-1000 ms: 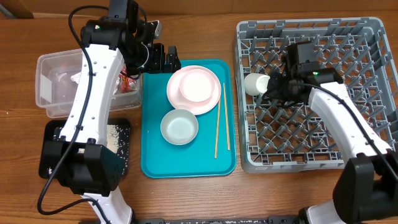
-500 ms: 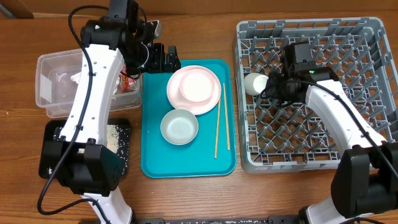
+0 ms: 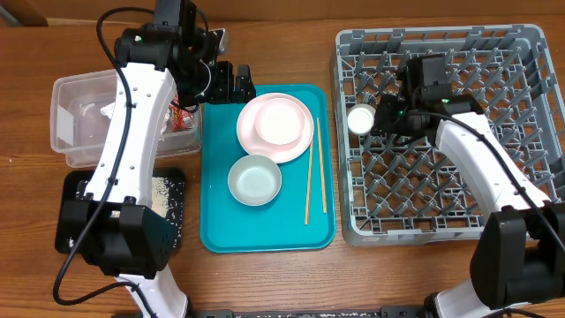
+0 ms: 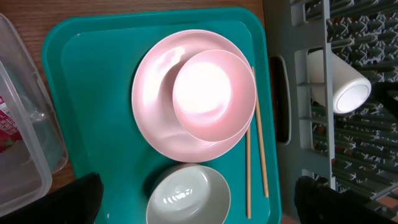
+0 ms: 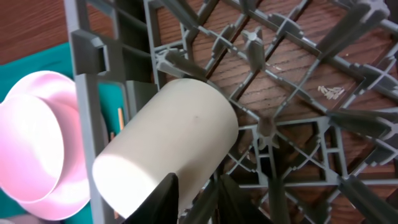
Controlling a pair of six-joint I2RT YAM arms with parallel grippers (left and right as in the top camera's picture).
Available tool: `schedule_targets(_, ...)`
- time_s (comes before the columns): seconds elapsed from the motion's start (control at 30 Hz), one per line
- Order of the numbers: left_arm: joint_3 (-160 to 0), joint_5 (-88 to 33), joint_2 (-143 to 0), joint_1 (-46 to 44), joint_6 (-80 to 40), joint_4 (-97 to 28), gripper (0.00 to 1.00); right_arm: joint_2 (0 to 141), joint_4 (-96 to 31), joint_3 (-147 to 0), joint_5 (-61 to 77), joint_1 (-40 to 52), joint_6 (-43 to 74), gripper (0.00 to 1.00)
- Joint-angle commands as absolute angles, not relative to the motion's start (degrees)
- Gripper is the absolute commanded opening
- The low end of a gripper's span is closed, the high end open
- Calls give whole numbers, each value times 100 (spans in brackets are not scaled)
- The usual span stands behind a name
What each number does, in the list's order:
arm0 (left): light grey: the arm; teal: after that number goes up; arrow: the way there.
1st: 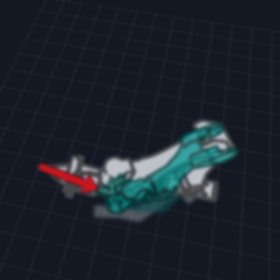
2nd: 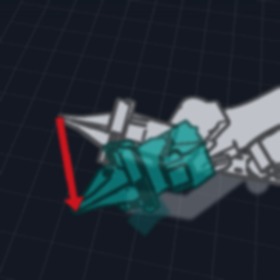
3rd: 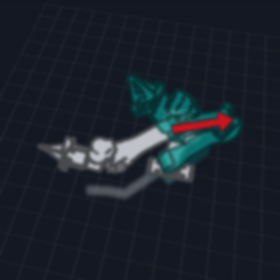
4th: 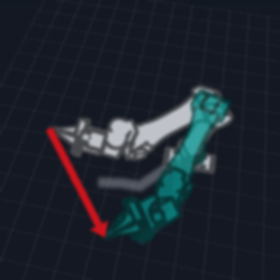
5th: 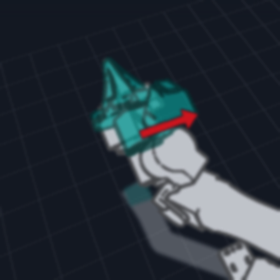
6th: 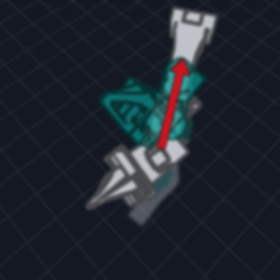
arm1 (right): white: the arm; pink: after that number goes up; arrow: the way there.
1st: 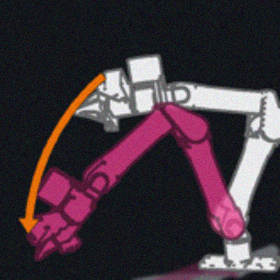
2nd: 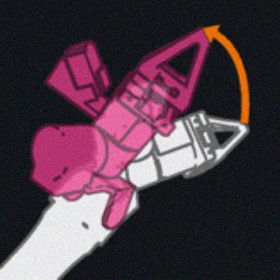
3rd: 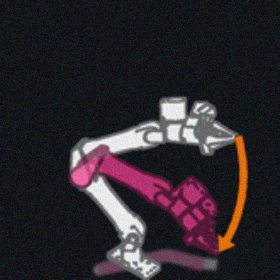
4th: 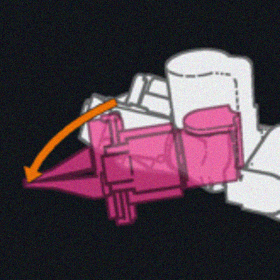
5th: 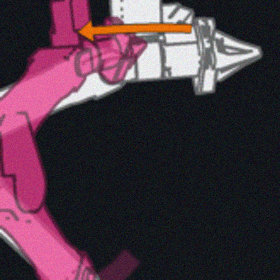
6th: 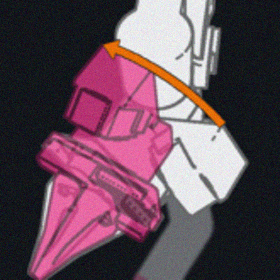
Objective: Sort waste into correct bins and load items into the dishwasher
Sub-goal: 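Raise the right gripper off the cup and retract the left arm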
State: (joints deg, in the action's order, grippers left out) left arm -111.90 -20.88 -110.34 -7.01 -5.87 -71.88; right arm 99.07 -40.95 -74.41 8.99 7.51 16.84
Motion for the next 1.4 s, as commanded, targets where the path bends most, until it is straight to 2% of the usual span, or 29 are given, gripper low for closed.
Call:
schedule_targets(0.0, -11179, -2034, -10993, -666, -646, -7192, 100, 9769, -4230, -7795, 1247, 786, 1531, 24)
schedule_targets(0.13, -11179, -2036, -10993, -666, -646, -7183, 100, 9559, -4427, -7946, 1557, 788, 1304, 24)
schedule_targets(0.23, -11179, -2036, -10993, -666, -646, -7170, 100, 9518, -4501, -7946, 1553, 788, 1304, 4)
schedule_targets(0.77, -11179, -2036, -10993, -666, -646, -7175, 100, 10256, -3911, -7714, 1267, 803, 1175, 4)
schedule_targets(0.8, -11179, -2036, -10993, -668, -646, -7175, 100, 10254, -3835, -7725, 1219, 803, 1175, 6)
schedule_targets(0.87, -11179, -2036, -10993, -668, -646, -7172, 100, 10254, -3651, -7738, 1203, 792, 1175, 15)
schedule_targets(1.03, -11179, -2032, -10993, -666, -644, -7168, 100, 10254, -3415, -7771, 1205, 786, 1175, 19)
schedule_targets(1.37, -11415, -2034, -10993, -506, -646, -7087, 100, 9258, -4748, -8340, 1855, 788, 1175, 24)
